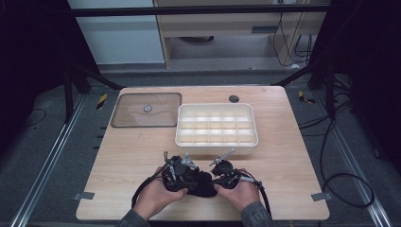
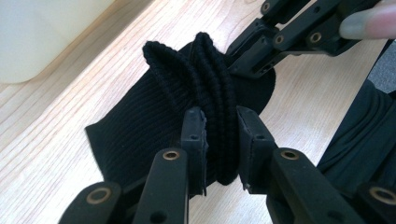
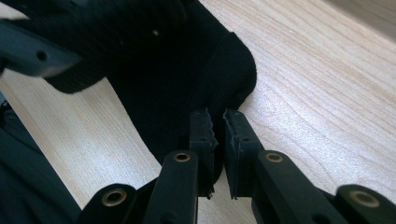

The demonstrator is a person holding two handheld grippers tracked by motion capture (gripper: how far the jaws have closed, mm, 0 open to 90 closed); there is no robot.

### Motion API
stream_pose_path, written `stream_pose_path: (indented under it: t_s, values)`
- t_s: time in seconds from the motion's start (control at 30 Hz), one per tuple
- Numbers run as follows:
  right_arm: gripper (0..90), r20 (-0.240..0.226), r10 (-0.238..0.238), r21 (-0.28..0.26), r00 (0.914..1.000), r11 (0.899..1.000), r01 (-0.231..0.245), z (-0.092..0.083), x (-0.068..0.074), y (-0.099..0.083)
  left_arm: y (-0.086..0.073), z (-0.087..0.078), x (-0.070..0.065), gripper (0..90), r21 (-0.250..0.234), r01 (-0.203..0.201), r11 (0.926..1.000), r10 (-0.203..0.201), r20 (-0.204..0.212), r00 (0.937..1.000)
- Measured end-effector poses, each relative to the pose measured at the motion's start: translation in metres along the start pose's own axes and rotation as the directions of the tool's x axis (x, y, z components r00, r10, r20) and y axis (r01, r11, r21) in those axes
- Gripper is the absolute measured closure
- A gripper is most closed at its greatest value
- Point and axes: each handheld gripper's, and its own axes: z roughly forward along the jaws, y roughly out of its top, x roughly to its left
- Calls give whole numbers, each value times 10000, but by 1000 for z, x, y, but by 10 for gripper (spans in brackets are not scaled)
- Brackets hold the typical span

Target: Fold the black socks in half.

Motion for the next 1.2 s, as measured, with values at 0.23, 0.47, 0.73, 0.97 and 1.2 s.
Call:
stream_pose_path:
  t_s: [0.23,0.47,0.73,0.97,1.2]
  values:
    - [826,35,44,-36,10000,10000,-44,0,-1,-1,-2,8,4,741,126,230,9997,-230,0,9997]
    - [825,25,55,-18,10000,10000,-55,1,0,0,0,8,-2,740,64,78,9999,-78,30,10000]
    - [820,50,72,-72,10000,9999,-72,1,-1,-1,0,13,-4,741,55,51,10000,-52,80,10000]
    - [814,73,152,-73,9999,9999,-152,1,-3,-3,-1,17,-6,740,47,-6,10000,6,102,9999]
    - [812,-21,314,-114,9995,9994,-314,2,-6,-4,-1,20,-8,740,-257,-37,9997,45,310,9995]
